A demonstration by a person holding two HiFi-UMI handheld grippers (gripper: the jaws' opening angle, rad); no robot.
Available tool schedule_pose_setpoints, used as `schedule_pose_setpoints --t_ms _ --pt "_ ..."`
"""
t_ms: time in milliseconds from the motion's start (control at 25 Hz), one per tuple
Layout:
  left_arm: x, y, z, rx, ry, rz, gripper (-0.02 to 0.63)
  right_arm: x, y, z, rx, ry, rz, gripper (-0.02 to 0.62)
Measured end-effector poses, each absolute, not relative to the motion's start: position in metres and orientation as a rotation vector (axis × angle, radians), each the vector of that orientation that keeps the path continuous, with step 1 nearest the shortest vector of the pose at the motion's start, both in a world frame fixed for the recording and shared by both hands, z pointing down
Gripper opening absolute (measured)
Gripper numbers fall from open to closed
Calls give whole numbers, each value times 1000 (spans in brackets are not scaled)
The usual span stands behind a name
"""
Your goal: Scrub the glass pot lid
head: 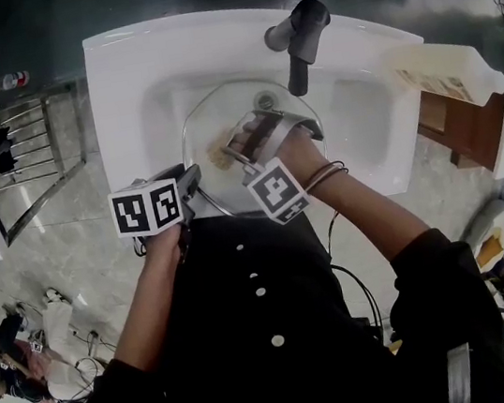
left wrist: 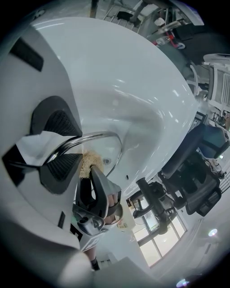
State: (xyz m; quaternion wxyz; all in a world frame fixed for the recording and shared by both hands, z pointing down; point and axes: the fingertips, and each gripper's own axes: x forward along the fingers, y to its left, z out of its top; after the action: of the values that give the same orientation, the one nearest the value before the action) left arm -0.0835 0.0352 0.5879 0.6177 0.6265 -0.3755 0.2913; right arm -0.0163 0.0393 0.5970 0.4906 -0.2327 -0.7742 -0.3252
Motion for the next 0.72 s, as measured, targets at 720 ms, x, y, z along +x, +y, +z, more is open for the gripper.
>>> schedule_pose_setpoints --t_ms 720 --pt "-81 33 584 1458 -863 676 137 87 61 589 -655 -1754 -743 130"
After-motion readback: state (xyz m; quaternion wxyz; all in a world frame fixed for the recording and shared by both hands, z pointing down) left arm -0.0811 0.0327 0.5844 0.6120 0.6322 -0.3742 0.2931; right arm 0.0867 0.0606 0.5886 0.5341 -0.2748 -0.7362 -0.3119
